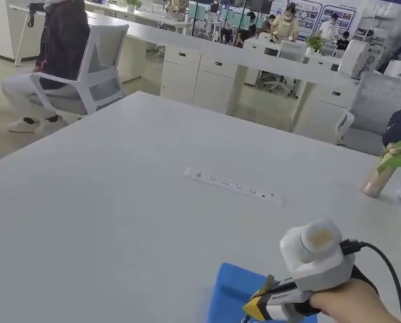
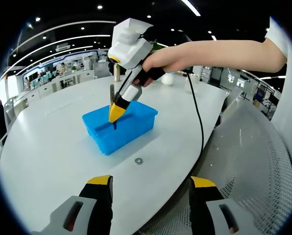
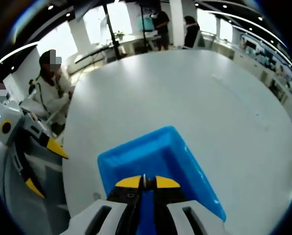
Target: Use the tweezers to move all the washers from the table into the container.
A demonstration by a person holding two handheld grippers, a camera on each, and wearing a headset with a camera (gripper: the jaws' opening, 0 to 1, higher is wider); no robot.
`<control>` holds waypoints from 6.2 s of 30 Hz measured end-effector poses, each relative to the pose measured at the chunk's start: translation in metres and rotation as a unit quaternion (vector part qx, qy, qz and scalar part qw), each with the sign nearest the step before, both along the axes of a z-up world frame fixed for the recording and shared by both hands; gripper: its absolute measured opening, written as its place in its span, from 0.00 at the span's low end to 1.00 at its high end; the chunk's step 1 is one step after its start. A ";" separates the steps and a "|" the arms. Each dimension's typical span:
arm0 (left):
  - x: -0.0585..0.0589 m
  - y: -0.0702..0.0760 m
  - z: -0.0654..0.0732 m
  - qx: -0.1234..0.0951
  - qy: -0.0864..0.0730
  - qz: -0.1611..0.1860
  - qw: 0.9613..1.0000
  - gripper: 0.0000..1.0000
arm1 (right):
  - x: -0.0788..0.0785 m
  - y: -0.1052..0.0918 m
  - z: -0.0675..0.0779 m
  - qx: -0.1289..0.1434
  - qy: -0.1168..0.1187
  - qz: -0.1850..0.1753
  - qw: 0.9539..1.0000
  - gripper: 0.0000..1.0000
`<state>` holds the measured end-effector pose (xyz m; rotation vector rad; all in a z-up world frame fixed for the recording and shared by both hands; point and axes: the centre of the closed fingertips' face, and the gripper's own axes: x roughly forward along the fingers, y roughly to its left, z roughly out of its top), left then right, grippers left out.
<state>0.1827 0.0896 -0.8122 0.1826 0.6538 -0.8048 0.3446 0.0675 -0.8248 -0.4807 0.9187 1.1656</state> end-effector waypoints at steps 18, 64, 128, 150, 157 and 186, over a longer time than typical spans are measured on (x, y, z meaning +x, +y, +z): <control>0.000 0.001 0.000 0.001 -0.001 0.000 1.000 0.60 | -0.011 0.002 0.008 0.032 -0.023 0.013 0.999 0.05; 0.000 0.000 0.000 0.000 -0.001 -0.003 1.000 0.59 | -0.079 0.011 0.050 -0.023 -0.022 0.174 0.984 0.04; -0.002 -0.001 -0.001 0.000 0.004 -0.006 1.000 0.57 | -0.113 0.007 -0.004 -0.051 0.009 0.194 0.980 0.05; -0.002 -0.001 -0.002 0.000 0.004 -0.007 1.000 0.57 | -0.116 0.010 -0.007 -0.051 0.008 0.195 0.979 0.05; -0.002 -0.001 -0.002 0.000 0.004 -0.007 1.000 0.57 | -0.110 0.016 -0.007 0.024 0.001 0.112 0.993 0.05; -0.005 -0.002 -0.004 0.004 0.011 -0.015 1.000 0.56 | -0.082 0.001 0.030 0.176 0.039 -0.107 0.978 0.03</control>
